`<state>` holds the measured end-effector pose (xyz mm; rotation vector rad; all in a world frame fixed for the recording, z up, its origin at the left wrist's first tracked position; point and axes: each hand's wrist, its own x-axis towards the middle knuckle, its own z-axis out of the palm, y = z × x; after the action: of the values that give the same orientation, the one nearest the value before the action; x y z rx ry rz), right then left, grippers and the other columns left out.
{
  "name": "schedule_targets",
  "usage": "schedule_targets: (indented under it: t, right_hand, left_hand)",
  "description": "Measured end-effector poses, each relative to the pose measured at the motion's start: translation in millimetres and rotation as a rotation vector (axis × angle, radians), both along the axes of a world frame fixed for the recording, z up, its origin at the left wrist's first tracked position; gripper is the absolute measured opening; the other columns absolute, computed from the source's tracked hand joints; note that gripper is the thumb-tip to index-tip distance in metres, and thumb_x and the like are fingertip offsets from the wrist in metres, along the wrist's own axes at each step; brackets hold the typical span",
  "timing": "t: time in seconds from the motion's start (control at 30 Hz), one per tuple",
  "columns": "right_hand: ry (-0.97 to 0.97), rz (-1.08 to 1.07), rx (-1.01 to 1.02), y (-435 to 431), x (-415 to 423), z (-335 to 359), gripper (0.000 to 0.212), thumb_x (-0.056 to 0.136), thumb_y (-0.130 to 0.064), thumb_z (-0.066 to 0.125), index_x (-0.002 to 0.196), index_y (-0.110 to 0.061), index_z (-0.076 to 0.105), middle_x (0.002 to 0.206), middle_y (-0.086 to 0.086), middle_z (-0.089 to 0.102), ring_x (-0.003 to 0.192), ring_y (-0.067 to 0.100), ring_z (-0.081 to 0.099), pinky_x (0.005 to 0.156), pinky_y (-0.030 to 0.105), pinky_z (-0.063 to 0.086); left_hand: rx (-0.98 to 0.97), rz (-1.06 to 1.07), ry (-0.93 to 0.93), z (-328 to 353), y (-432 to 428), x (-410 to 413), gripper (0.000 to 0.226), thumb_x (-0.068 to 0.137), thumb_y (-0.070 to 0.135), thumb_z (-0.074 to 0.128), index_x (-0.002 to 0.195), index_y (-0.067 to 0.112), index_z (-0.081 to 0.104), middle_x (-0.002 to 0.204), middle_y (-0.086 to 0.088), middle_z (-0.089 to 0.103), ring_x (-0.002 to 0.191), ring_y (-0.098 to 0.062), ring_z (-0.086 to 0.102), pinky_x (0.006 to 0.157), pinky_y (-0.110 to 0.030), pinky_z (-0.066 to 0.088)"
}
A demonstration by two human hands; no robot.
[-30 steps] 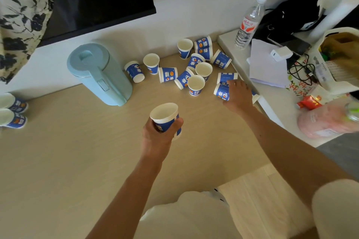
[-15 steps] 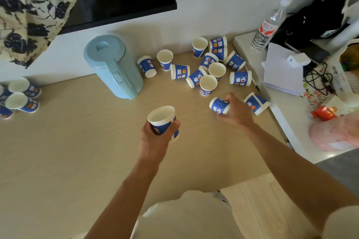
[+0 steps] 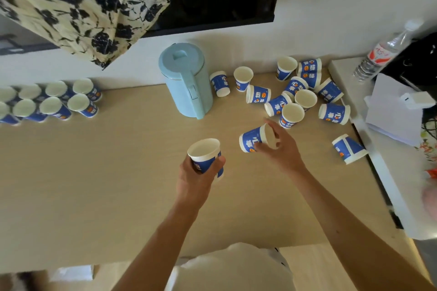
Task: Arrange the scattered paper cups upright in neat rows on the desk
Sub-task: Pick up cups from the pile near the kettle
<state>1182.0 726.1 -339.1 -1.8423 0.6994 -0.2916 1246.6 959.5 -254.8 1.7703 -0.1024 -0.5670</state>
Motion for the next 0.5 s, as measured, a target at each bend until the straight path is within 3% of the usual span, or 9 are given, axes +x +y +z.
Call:
schedule_targets:
  t: [0.07,0.13,0.2,0.33,0.5]
  right_hand:
    - [-0.022,0.011,0.073,19.0,11.2,3.8,0.074,0.079,-0.027,0.085,0.144,-0.033,0.049,0.132,-0.014,0.062,0.122,0.002,0.059,0.097,0.017,0.046]
    - [-0.037,-0.019,0.139,41.0,20.8,9.9,0.074,0.065,-0.040,0.085,0.130,-0.035,0.049,0.116,-0.023,0.064,0.106,-0.003,0.064,0.082,0.010,0.049]
    - [-0.050,-0.035,0.179,64.8,33.4,15.9,0.068,0.055,-0.044,0.083,0.114,-0.035,0.050,0.109,-0.020,0.066,0.095,-0.005,0.067,0.074,0.012,0.052]
    - [-0.118,-0.022,0.224,117.2,64.6,26.4,0.056,0.059,-0.023,0.082,0.107,-0.036,0.055,0.106,-0.009,0.070,0.088,-0.001,0.069,0.071,0.017,0.054]
    - [-0.168,-0.003,0.266,204.7,109.1,36.1,0.059,0.063,-0.015,0.080,0.115,-0.034,0.059,0.111,-0.003,0.070,0.090,0.001,0.069,0.071,0.016,0.055]
  left_hand:
    - [0.009,0.026,0.000,-1.6,17.3,6.9,0.014,0.078,0.043,0.074,0.091,0.045,0.069,0.079,0.014,0.073,0.070,0.001,0.064,0.074,-0.032,0.056]
    - [0.027,0.069,-0.004,-3.8,36.1,16.7,0.024,0.080,0.044,0.075,0.101,0.035,0.068,0.085,0.012,0.073,0.075,0.000,0.066,0.075,-0.032,0.057]
    - [0.031,0.099,-0.032,-5.1,59.0,29.1,0.022,0.086,0.038,0.076,0.104,0.031,0.066,0.083,0.014,0.072,0.072,0.001,0.064,0.069,-0.024,0.054]
    - [0.038,0.162,-0.082,-6.4,114.0,59.1,0.021,0.089,0.031,0.075,0.106,0.032,0.063,0.086,0.018,0.072,0.074,0.003,0.065,0.064,-0.014,0.050]
    - [-0.007,0.223,-0.145,-7.6,198.5,106.5,0.031,0.087,0.022,0.078,0.104,0.036,0.056,0.087,0.028,0.070,0.072,0.008,0.066,0.060,-0.009,0.050]
